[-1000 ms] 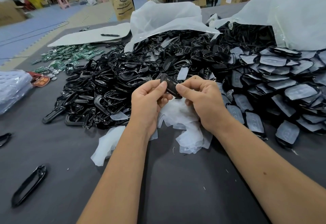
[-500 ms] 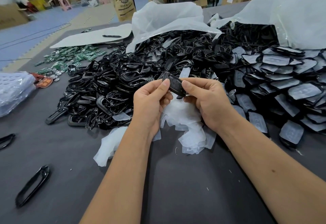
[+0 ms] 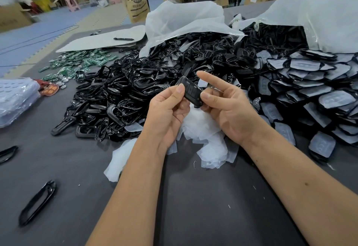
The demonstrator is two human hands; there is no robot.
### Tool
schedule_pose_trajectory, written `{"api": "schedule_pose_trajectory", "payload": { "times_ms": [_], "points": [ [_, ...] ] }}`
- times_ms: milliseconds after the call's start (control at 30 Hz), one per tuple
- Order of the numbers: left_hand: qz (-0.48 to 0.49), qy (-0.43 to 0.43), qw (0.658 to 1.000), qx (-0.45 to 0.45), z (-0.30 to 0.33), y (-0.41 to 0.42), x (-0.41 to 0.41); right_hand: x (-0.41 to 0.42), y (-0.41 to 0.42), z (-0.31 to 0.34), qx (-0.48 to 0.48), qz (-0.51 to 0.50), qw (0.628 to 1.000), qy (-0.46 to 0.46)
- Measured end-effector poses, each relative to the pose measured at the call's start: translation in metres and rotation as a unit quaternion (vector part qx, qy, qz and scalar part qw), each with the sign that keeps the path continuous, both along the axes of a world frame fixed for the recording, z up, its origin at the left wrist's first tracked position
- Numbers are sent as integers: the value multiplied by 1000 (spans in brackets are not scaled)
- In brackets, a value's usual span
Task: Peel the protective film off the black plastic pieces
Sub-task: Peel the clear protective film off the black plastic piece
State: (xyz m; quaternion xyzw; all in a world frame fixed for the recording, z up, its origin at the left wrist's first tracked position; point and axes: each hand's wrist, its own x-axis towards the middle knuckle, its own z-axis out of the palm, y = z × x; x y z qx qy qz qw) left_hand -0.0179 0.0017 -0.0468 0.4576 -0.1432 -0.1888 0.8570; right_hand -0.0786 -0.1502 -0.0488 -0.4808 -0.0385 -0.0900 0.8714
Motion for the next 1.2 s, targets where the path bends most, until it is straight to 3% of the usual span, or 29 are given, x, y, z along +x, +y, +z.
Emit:
{"api": "schedule_pose_trajectory", "payload": {
  "times_ms": [167, 400, 767, 1200],
  "points": [
    [-2, 7, 1000, -16, 0, 2, 2, -1, 4, 3, -17, 0, 1000, 9],
    [10, -40, 997, 63, 0, -4, -6, -2, 7, 6, 11, -24, 999, 38],
    [63, -19, 996, 53, -2, -7, -8, 2, 8, 1, 15, -60, 997, 41],
    [-6, 20, 999, 40, -3, -1, -1, 0, 4, 3, 75, -14, 997, 23]
  ]
}}
